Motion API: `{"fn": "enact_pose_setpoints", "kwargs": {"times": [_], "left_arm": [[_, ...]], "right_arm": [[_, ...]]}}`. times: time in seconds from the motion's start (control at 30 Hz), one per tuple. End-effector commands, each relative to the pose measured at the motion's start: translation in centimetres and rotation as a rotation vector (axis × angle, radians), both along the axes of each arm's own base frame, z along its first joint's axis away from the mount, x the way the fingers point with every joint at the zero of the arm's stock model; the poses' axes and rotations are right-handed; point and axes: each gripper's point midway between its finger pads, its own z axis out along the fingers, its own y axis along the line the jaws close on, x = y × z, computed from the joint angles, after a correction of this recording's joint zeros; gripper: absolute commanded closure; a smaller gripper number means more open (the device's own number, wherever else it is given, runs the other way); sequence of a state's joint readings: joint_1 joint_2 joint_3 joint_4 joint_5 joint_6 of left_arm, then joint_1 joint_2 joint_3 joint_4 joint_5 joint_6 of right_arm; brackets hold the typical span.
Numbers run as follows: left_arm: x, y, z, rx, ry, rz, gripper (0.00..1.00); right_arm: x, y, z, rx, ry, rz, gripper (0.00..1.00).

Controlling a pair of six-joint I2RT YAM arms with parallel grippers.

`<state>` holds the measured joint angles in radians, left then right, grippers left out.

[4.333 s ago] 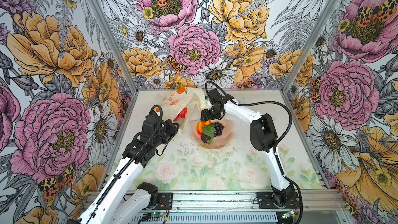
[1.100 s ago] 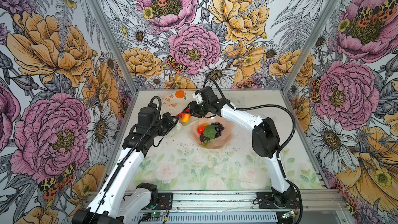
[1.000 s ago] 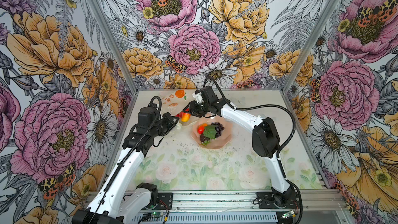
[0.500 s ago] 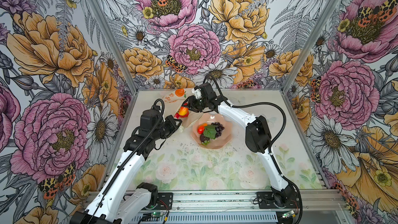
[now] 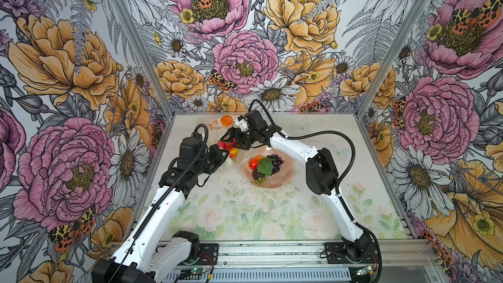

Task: Place the fruits into the plastic bag
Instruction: 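Open the right gripper to drop the mango into the bag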

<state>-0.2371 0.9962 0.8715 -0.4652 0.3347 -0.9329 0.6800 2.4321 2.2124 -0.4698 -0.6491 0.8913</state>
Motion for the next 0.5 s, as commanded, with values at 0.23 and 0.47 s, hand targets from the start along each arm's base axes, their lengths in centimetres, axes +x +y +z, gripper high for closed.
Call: {"fn": "enact_pose_setpoints", "kwargs": {"times": [0.23, 0.47], "left_arm": [[1.7, 0.5, 1.4, -0.041, 0.0, 0.09, 1.0], [2.6, 0.1, 2.2, -0.004, -0.014, 0.083, 1.0]], "right_arm": [[-1.1, -2.2, 5.4, 0.038, -0.084, 0.064, 0.01], [-0.3, -4.9, 8.2, 0.0, -0.156, 0.025, 0.0]]}}
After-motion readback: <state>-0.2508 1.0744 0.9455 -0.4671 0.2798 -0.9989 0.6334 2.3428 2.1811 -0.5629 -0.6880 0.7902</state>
